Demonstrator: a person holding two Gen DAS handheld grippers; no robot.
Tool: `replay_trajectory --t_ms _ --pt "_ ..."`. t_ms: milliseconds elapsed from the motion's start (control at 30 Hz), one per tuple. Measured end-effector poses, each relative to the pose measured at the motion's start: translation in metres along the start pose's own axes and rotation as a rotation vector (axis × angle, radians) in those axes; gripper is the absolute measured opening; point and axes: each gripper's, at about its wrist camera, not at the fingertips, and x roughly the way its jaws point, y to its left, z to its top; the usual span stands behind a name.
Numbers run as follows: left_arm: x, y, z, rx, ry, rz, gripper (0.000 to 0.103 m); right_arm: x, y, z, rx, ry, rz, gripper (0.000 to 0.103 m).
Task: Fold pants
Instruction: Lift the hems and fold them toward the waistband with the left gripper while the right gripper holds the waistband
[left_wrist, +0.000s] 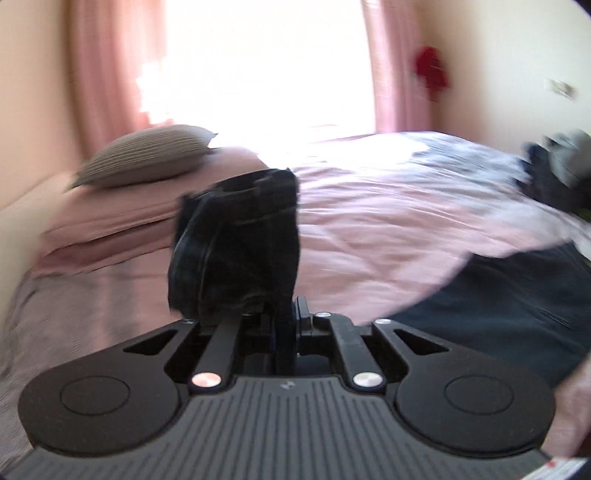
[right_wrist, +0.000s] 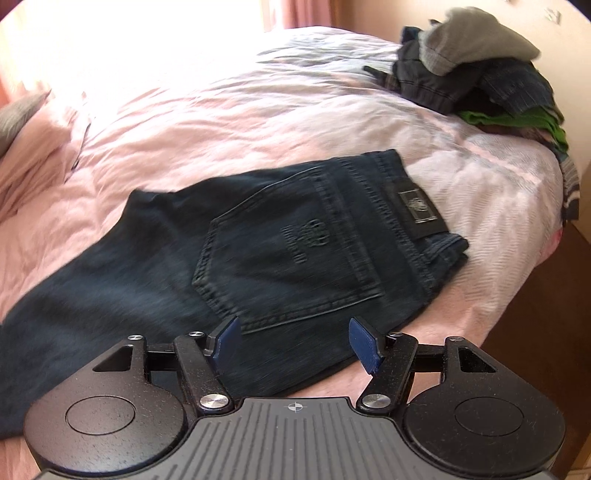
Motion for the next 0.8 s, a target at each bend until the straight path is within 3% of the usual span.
replay_trajectory --t_ms 67,100,167,233,267,367,500,667,800 --pt "0.022 -0.051 -0.010 0.051 0.051 -0.103 0.013 0.002 -0.011 0.002 0.018 0.004 0.013 0.062" --pt "0.035 -0.073 -0.022 0.059 0.101 -0.176 0.020 0.003 -0.017 0.004 0.023 0.010 0.019 0.062" --pt "0.064 -0.113 -0.053 0.080 0.243 -0.248 0.024 0.007 -0.025 0.005 0.026 0.028 0.028 0.062" --pt "0.079 -0.138 -0.082 0.121 0.347 -0.236 0.023 0.010 -0.033 0.006 0.028 0.046 0.038 0.062" --pt "0.075 -0.141 -0.087 0.143 0.322 -0.210 0.023 0.009 -0.036 0.007 0.033 0.046 0.051 0.062" --pt "0.058 -0.130 -0.075 0.062 0.331 -0.233 0.031 0.011 -0.043 0.007 0.061 0.042 0.143 0.062" --pt "0.026 -0.095 -0.060 -0.042 0.328 -0.194 0.031 0.021 -0.030 0.004 0.142 0.086 0.376 0.062" --pt "0.020 -0.046 -0.060 -0.188 0.379 -0.041 0.030 0.047 0.026 -0.013 0.240 0.238 0.716 0.062" --pt "0.021 -0.009 -0.065 -0.293 0.395 0.018 0.030 0.079 0.070 -0.036 0.369 0.409 0.790 0.062"
